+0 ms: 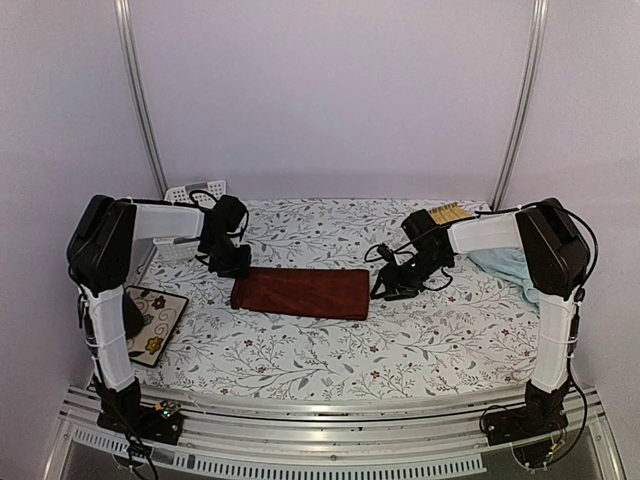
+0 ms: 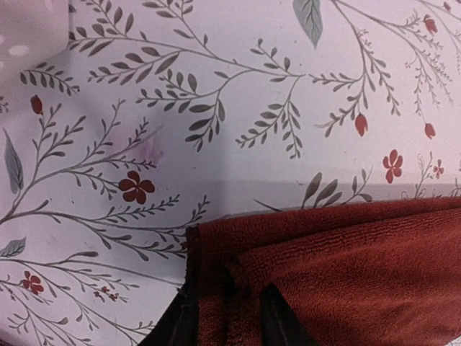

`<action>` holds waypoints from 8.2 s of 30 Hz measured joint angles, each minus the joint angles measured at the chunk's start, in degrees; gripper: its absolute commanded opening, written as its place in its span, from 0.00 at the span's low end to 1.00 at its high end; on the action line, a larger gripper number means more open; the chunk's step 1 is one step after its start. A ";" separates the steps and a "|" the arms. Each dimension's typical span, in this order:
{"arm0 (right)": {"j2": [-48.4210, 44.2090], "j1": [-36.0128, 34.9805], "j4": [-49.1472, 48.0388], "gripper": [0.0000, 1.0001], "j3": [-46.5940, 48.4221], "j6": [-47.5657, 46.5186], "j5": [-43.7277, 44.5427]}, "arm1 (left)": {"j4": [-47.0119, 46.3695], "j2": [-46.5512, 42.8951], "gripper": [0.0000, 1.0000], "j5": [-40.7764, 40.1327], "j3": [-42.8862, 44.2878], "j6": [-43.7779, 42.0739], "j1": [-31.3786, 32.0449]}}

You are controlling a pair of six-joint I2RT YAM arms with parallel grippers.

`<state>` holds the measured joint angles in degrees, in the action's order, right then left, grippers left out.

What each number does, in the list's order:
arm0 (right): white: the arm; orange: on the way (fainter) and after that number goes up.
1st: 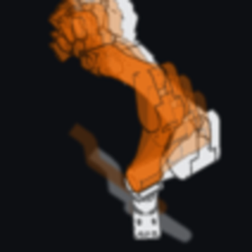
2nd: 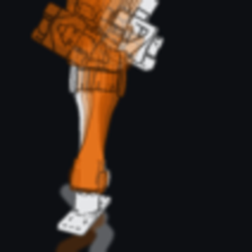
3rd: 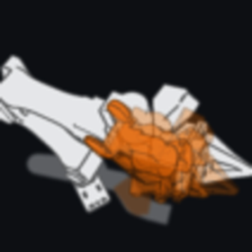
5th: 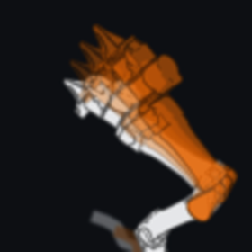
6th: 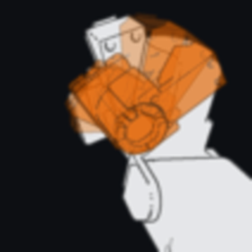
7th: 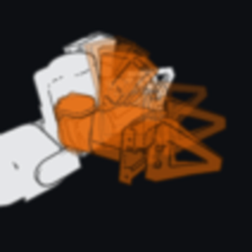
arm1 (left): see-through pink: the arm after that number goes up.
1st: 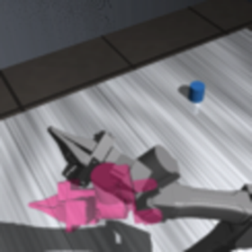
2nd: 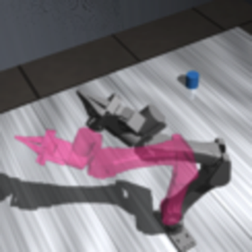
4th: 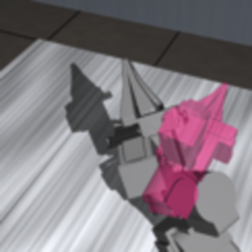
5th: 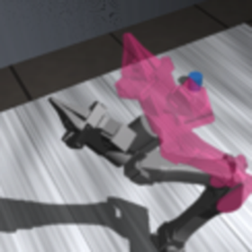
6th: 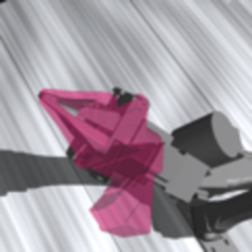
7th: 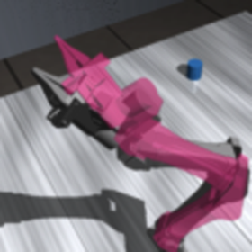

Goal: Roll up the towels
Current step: Adjust the towel at the center of the board, then move the towel to the center of the board.

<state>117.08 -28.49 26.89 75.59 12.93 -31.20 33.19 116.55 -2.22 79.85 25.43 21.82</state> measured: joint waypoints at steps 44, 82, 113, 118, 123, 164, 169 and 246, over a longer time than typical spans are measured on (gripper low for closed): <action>0.42 -0.02 0.11 0.52 0.55 -0.13 -0.26 | -2.78 -11.19 0.37 9.40 -16.39 1.27 4.48; 0.44 -0.28 0.55 0.52 0.74 -0.35 -0.17 | 1.57 -15.39 0.00 4.44 -15.28 3.76 4.42; 0.44 -0.39 0.50 0.52 0.68 -0.37 -0.20 | 3.58 -14.80 0.00 2.93 -16.76 3.08 4.22; 0.44 -0.39 0.50 0.52 0.68 -0.37 -0.22 | 3.54 -14.32 0.00 1.68 -17.03 2.86 4.09; 0.52 -0.39 0.50 0.52 0.68 -0.44 -0.28 | 2.99 -12.52 0.06 1.09 -17.03 2.40 4.02; 3.61 -3.45 0.96 0.55 1.57 0.50 -13.73 | -6.16 -7.19 0.45 1.99 -8.37 -1.22 6.86; 4.17 -3.43 0.68 0.55 1.57 1.66 -15.69 | -6.43 -3.67 0.45 -0.63 -8.13 -2.14 7.06; 7.17 6.36 15.41 0.47 14.21 -5.42 9.99 | -4.57 -13.92 0.61 -5.88 -12.52 -2.95 5.77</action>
<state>124.25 -22.13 42.30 89.80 7.51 -21.21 28.62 102.63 -8.10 67.33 22.48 27.59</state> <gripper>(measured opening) 0.361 0.606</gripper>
